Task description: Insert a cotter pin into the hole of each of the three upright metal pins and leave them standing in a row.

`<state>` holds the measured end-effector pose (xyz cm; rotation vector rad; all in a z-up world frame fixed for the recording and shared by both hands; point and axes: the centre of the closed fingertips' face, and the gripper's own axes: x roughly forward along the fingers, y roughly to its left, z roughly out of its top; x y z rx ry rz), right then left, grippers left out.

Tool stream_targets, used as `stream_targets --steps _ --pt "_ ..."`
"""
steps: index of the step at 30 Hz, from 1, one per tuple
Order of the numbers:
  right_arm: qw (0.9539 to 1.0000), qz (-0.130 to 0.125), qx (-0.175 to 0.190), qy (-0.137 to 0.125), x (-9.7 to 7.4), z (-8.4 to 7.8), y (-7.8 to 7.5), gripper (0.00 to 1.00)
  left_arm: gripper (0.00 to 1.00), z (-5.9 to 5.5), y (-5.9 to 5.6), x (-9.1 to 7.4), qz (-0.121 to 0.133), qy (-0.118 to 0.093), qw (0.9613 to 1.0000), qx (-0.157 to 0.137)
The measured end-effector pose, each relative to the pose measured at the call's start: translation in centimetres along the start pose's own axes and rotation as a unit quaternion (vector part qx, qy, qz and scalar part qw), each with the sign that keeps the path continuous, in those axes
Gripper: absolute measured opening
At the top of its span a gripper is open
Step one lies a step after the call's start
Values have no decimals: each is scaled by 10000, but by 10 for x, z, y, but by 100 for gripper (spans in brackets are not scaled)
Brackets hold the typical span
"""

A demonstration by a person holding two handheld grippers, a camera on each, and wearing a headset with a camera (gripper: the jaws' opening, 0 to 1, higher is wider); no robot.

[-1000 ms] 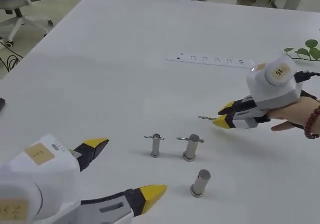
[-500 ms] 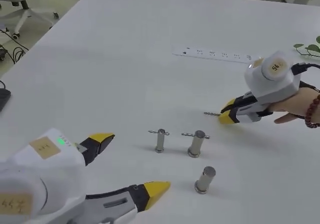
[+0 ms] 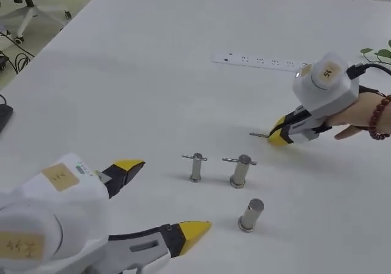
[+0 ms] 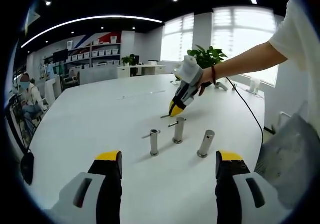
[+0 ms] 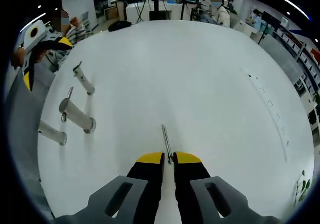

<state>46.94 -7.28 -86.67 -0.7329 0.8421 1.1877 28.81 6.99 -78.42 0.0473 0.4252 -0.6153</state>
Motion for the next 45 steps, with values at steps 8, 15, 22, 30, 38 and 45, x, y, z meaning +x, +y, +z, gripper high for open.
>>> stream_targets --steps 8,15,22,30,38,45 --pt "9995 122 -209 224 2 0 0 5 77 3 -2 0 -50 -47 10000 -24" --pt "9983 65 -485 327 1 1 0 4 77 4 -1 -1 -38 -26 10000 24" --pt "9977 -46 -594 334 -4 3 -2 3 77 6 -1 -4 -26 -37 10000 40" --pt "9948 -199 -949 296 -18 9 3 3 74 10 -1 -3 -63 -24 10000 38" --pt "9910 -365 -1291 17 -40 30 14 3 69 21 -3 -2 -167 -105 9998 -4" --pt "9841 -492 -1681 -312 -62 52 37 3 63 31 -8 -1 -313 -182 9993 31"
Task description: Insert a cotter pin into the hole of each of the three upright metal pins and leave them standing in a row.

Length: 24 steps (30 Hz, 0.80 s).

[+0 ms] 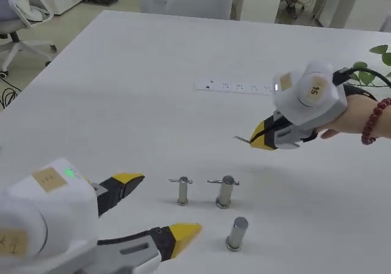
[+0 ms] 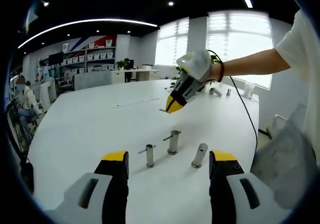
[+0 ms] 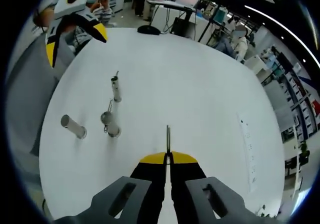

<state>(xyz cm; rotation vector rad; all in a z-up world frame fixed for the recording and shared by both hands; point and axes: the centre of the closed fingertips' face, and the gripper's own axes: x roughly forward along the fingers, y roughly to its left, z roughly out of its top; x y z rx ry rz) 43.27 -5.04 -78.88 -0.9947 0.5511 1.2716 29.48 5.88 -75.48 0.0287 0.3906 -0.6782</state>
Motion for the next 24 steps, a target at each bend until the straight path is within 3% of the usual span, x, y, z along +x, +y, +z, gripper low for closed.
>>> stream_targets --steps 11,24 --pt "9983 -41 -455 -363 -19 34 30 3 54 14 -8 4 -230 -140 9996 -26" --pt "9941 116 -872 -632 -27 55 62 3 43 18 -17 9 -509 -149 9981 -310"
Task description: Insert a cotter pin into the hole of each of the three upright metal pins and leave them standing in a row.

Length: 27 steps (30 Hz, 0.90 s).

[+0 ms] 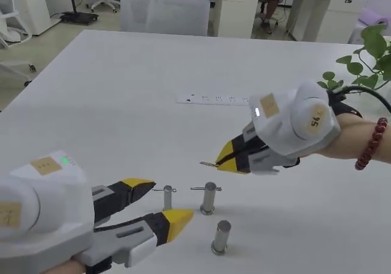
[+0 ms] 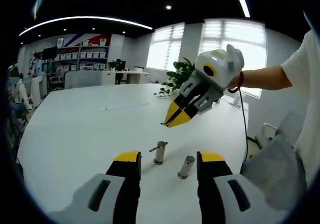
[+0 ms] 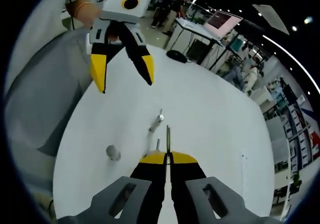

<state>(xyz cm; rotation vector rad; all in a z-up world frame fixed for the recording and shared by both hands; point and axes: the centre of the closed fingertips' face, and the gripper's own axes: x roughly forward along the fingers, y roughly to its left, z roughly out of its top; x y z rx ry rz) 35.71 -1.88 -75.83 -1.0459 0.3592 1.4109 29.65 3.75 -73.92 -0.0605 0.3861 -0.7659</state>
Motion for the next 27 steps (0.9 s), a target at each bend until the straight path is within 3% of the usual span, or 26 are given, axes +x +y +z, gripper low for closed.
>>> stream_targets --steps 15,23,27 --pt "9994 117 -285 -165 0 17 31 3 29 1 -8 9 -227 -23 9978 -616" --pt "9989 141 -397 -213 0 23 46 3 18 -1 -16 12 -377 -58 9918 -1216" --pt "9987 123 -440 -239 -1 27 51 3 15 -1 -19 14 -459 -59 9898 -1349"
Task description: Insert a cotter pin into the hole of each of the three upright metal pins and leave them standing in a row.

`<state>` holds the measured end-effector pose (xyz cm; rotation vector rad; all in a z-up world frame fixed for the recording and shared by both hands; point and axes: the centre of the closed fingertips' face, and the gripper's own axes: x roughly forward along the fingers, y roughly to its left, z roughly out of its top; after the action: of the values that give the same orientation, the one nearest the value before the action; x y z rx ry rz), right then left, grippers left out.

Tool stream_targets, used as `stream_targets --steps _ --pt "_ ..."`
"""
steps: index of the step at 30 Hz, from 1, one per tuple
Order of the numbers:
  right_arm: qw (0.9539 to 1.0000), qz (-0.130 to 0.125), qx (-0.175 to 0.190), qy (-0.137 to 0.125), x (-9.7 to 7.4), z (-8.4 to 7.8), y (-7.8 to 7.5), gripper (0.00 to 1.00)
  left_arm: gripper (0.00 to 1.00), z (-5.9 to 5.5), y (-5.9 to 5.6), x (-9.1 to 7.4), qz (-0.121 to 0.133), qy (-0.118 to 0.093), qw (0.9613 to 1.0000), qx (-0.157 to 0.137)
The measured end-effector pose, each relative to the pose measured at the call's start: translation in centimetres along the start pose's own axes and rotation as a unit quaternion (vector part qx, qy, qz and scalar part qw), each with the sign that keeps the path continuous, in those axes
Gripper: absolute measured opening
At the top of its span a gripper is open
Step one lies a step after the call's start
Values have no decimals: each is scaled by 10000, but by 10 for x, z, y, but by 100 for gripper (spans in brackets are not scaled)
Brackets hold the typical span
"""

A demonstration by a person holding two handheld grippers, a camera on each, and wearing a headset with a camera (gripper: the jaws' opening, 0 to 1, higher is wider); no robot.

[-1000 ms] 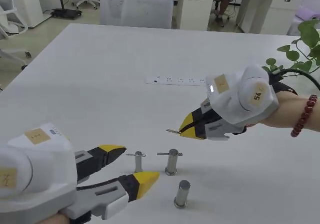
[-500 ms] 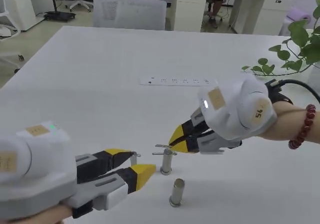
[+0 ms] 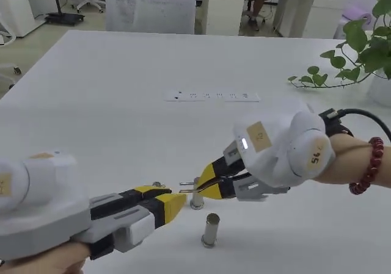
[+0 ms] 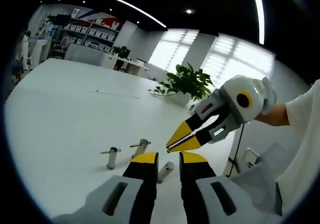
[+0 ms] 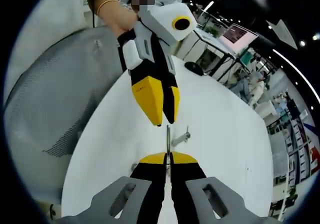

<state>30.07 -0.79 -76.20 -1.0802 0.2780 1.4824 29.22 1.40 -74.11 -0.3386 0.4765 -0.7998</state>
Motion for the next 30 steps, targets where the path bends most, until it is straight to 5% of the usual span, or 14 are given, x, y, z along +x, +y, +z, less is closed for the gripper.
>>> stream_targets --steps 17,30 --pt "9999 -3 -115 -83 -2 13 10 3 2 -4 -8 5 -118 -12 9993 -359" --pt "9999 -19 -101 -72 -2 15 10 3 2 -10 -8 6 -80 119 9990 -418"
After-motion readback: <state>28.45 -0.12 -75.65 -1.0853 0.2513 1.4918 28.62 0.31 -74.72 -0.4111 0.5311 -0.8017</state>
